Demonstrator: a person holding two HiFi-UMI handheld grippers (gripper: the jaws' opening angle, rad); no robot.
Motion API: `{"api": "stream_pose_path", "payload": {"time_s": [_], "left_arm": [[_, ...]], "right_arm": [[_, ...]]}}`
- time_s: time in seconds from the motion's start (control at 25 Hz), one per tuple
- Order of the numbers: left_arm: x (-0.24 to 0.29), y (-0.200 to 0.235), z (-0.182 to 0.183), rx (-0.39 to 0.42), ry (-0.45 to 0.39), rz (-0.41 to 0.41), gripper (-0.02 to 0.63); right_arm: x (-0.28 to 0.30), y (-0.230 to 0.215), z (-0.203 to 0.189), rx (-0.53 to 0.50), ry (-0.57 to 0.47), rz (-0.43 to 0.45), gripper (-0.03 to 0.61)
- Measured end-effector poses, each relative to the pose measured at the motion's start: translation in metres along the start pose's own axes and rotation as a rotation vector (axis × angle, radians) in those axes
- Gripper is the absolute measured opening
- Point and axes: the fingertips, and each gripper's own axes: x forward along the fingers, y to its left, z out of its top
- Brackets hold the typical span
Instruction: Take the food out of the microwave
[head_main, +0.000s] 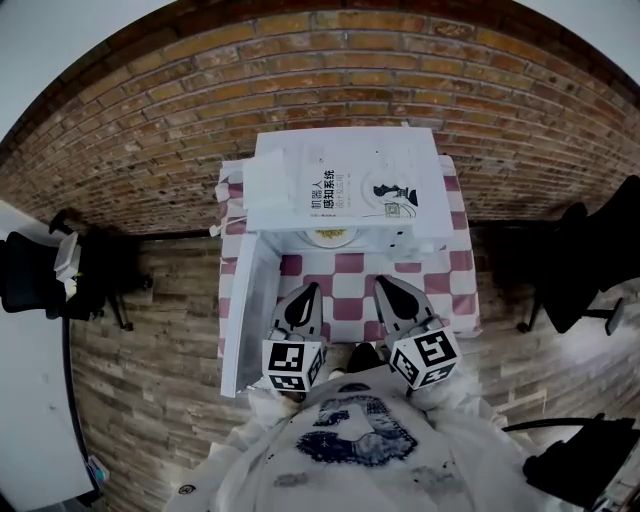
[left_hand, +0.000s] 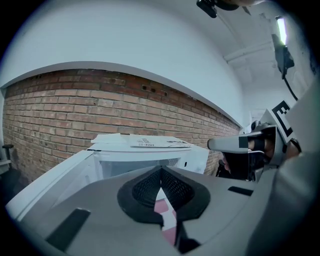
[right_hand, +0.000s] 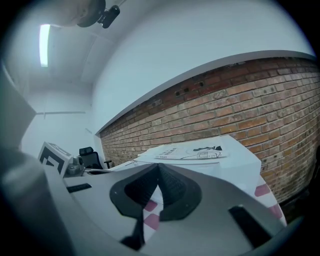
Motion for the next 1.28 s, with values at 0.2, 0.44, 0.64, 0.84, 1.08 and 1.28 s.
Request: {"api": "stream_pose_path", "payload": {"time_s": [0.2,0.44,0.64,0.84,1.08,1.28], "left_arm": [[0.027,0.006,0.002,-0.010,0.022,0.015,0.008],[0.053,0.009,-0.003,-0.031,0.048,0.030,0.009],[0.070,0.007,-0.014,-0.075,0.078,0.025,0.009],[0.086,0.005,-0.034,-0.194,0.117,0.008,0.041],[0.103,0.007,-0.053,-0.329,0.137,-0.005,0.119],[0.118,0.016,-0.074,-0.504,0.131,-0.003,0.221]], "right_arm": [[0.022,-0.018,0.006,0.000,0.007,0.026,0.014],[0.038,-0.032,0.005,-0.047,0.028,0.074,0.014],[0.045,-0.040,0.005,-0.070,0.033,0.107,0.014],[0.045,-0.050,0.008,-0.071,0.028,0.125,0.014],[0.043,-0.063,0.012,-0.071,0.024,0.119,0.014],[0.042,-0.068,0.011,-0.075,0.034,0.122,0.014]]}}
